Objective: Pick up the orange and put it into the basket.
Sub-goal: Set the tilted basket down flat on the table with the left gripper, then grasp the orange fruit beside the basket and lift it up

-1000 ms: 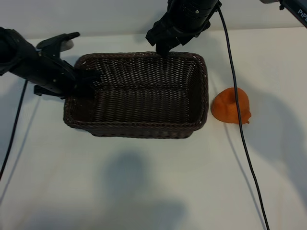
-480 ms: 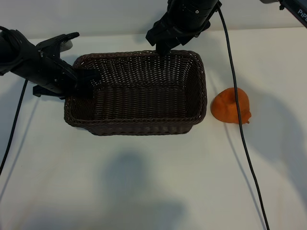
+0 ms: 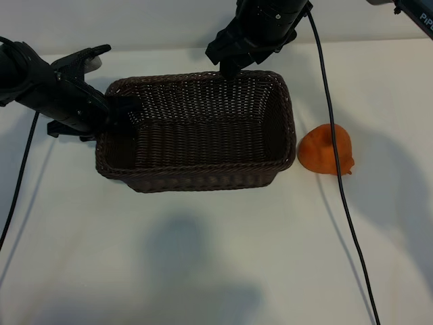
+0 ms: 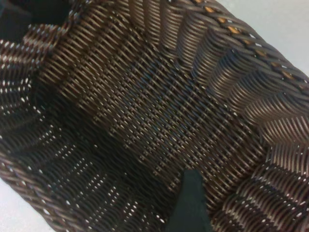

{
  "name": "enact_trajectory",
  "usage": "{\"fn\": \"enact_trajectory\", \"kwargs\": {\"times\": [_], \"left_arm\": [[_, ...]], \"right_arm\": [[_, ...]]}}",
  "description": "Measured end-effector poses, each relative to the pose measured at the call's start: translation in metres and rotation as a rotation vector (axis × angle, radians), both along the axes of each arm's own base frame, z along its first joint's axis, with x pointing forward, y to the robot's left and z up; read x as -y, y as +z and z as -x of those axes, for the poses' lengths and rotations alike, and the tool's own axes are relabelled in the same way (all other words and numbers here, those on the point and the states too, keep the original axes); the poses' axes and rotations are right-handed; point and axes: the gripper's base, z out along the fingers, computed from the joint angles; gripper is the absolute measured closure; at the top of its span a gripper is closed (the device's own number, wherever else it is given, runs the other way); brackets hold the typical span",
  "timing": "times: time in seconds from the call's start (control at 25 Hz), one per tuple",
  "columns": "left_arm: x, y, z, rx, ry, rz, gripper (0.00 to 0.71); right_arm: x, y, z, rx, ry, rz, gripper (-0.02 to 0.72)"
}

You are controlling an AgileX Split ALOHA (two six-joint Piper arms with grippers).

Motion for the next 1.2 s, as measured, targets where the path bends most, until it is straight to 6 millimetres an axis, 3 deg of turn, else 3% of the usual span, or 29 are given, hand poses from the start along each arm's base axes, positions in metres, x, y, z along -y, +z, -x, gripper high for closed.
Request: {"fn": "enact_trajectory", "kwargs": {"times": [0.08,0.2,0.4,0.84,1.04,1.2], "left_arm": [[0.0,0.0,0.0,-0.005,-0.001,0.002,0.121],[0.001,-0.001,0.001,-0.016,-0.006,0.005,0.066],[0.002,0.006,0.004,-0.024,-0.017,0.016,0.086],[0.002,0.074,0.018,0.111,-0.05,0.03,0.111],[0.001,0.101,0.024,0.19,-0.049,0.034,0.114],[0.001,0.111,0.022,0.222,-0.05,0.037,0.114]], "right_arm": [[0.0,0.0,0.0,0.0,0.0,0.0,0.144],[0.0,0.0,0.0,0.0,0.0,0.0,0.144],[0.0,0.0,0.0,0.0,0.0,0.0,0.144],[0.002,0.001,0.0,0.012,-0.004,0.023,0.144],[0.007,0.022,-0.002,0.089,-0.035,0.044,0.144],[0.019,0.033,-0.007,0.125,-0.068,0.048,0.144]]}}
